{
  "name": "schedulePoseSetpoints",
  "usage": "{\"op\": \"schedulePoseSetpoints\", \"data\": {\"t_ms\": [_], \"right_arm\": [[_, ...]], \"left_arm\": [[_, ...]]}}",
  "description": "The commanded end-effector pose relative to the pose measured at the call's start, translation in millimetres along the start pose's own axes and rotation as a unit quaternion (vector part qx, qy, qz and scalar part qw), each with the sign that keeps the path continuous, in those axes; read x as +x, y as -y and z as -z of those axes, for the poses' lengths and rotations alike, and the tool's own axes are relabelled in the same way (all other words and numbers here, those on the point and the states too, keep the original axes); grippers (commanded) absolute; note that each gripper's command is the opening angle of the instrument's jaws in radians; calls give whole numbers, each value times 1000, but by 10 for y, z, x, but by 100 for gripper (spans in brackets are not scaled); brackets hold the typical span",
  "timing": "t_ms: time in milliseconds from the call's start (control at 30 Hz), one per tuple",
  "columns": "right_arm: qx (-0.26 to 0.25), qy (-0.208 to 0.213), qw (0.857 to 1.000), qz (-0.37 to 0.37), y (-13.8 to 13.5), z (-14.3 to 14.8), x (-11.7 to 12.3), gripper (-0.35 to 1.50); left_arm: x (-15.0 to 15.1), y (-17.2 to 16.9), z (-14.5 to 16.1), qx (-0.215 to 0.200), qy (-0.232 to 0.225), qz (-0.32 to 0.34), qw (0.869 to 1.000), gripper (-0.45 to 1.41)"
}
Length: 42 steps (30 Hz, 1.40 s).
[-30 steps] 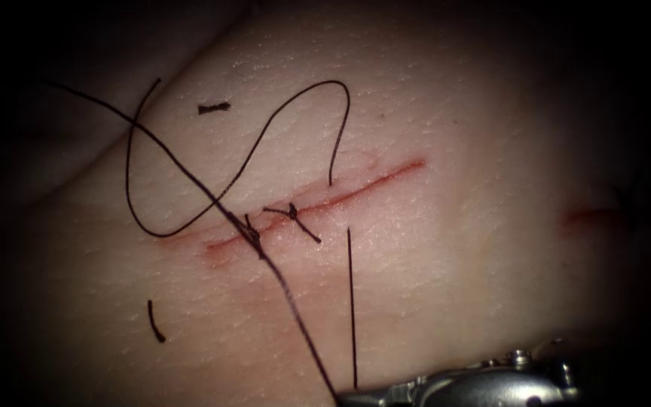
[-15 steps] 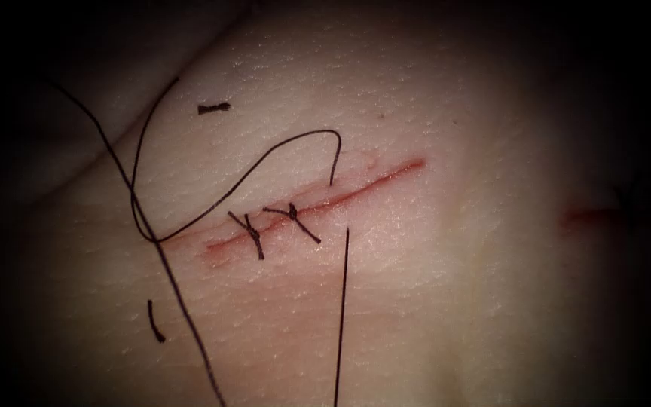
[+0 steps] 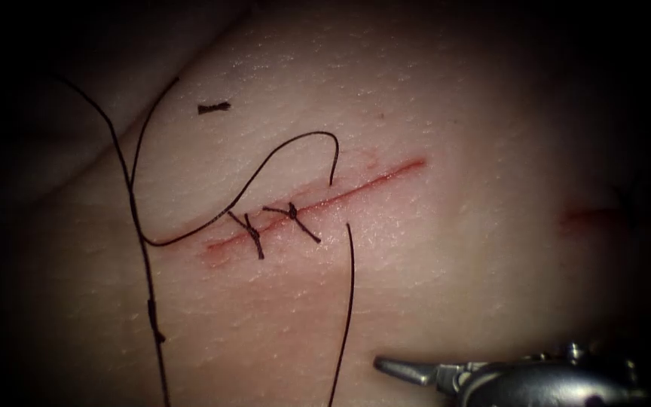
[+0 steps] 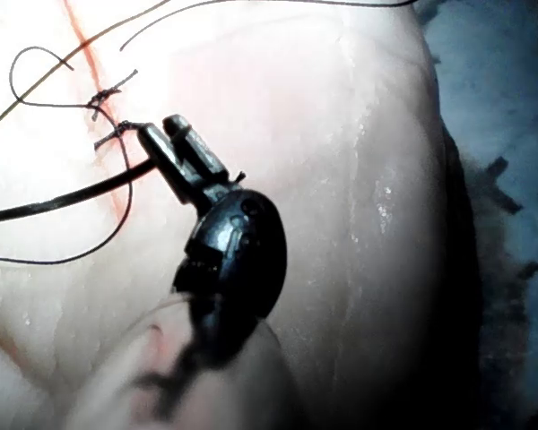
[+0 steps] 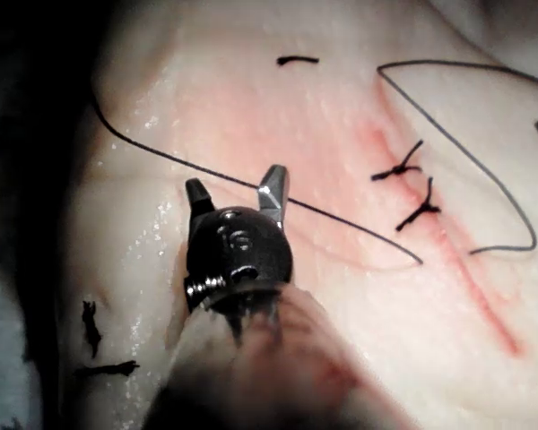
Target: Wound Closure
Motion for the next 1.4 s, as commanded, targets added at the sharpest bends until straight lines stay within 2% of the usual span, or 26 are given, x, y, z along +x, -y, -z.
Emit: {"op": "schedulePoseSetpoints", "data": {"t_ms": [33,67,267,300,400,433,467,533,767,1000,1033,1067,1100,1133,1267,1400], "right_arm": [[-2,2,1000,6,-10,-4,-10,138],[-2,2,1000,6,-10,-4,-10,138],[-25,17,999,42,-51,-22,-50,133],[-31,18,998,53,-63,-30,-66,133],[-36,21,997,63,-77,-44,-88,135],[-36,21,997,63,-77,-44,-88,135],[-38,18,996,73,-86,-60,-105,135],[-39,19,996,79,-90,-71,-115,135],[-28,18,995,90,-88,-108,-133,131],[-20,8,995,94,-88,-123,-129,120],[-11,9,995,97,-88,-123,-129,91],[-11,9,995,97,-88,-123,-129,91],[8,21,995,99,-86,-120,-131,4],[16,26,995,99,-85,-118,-132,-35],[14,20,995,101,-79,-107,-133,-35],[15,17,995,101,-68,-99,-124,-35]], "left_arm": [[-5,-9,-1,-1,0,-1,1000,-45],[-5,-9,-1,-1,0,-1,1000,-45],[-5,-11,-4,-4,-4,0,1000,-45],[-5,-12,-5,-4,-4,0,1000,-45],[-5,-12,-5,-4,-4,0,1000,-45],[-5,-12,-5,-4,-4,0,1000,-45],[-5,-12,-5,-5,-4,0,1000,-45],[-5,-12,-5,-5,-4,0,1000,-45],[-4,-13,-4,-5,-5,0,1000,-45],[-3,-12,-4,-5,-5,0,1000,-45],[-3,-12,-4,-5,-5,0,1000,-45],[-3,-12,-4,-5,-5,0,1000,-45],[-2,-12,-3,-5,-5,0,1000,-45],[-2,-13,-3,-5,-5,1,1000,-45],[0,-13,-3,-5,-4,1,1000,-45],[1,-14,-4,-5,-4,1,1000,-45]]}}
